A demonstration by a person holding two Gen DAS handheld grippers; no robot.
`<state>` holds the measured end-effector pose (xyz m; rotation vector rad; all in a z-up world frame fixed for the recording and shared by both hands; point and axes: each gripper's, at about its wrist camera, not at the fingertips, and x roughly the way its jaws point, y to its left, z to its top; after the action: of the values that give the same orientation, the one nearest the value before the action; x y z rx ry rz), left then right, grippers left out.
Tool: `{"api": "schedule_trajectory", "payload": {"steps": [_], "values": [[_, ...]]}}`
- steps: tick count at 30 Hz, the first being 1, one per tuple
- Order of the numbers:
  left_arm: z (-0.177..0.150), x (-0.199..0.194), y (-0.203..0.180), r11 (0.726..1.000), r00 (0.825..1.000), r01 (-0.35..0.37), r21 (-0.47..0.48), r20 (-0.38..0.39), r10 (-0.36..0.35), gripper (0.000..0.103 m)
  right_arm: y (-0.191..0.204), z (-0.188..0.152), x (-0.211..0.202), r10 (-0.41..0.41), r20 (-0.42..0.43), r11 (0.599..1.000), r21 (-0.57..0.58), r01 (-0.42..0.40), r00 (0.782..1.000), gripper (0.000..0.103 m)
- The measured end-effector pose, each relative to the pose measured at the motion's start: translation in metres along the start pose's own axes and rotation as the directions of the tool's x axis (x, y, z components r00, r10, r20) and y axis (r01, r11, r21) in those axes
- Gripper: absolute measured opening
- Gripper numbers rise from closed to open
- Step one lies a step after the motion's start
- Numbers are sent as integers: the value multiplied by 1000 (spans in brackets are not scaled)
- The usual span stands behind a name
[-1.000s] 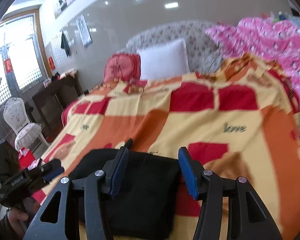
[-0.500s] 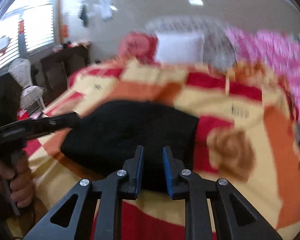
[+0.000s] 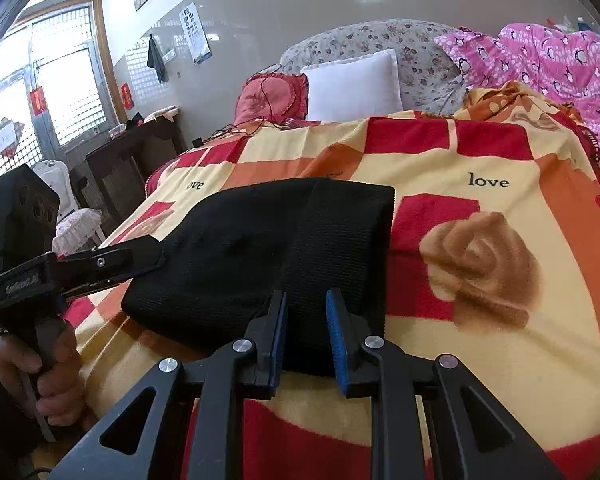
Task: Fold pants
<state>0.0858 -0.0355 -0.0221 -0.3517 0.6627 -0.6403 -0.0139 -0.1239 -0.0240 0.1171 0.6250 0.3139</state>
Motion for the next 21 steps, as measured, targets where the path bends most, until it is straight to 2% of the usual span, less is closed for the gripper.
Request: {"api": "schedule_trajectory", "payload": {"steps": [2,4,7,10,12,13,16,19,21], "values": [[-2,2,-9,999,1000,-6,42,6,5,94,3,0,0,-15,6,1000,-12,15,1000,22],[-3,0,-14,998,1000,-25,59,20,24,99,6,-1,-2,-35,18,999,-27,35,999,22],[-7,-8,-24,991,994,-101,92,61,96,101,11,-1,-9,-73,56,996,-37,75,996,31],[-11,-17,-29,968,972,-227,105,86,219,103,12,-5,-32,-119,142,992,-14,123,983,38],[-15,-18,-26,948,953,-301,100,58,296,103,11,-8,-41,-160,159,987,4,161,974,48],[-17,-18,-23,940,944,-330,91,46,327,103,11,-10,-43,-171,149,985,13,171,974,49],[-21,-22,-15,930,932,-362,59,35,360,103,10,-20,-46,-201,93,979,37,198,975,53],[-26,-29,-10,927,927,-374,39,37,373,103,11,-28,-52,-234,89,972,57,229,968,57],[-29,-33,-9,925,925,-379,35,38,378,103,11,-32,-56,-257,91,966,65,252,962,65]]}}
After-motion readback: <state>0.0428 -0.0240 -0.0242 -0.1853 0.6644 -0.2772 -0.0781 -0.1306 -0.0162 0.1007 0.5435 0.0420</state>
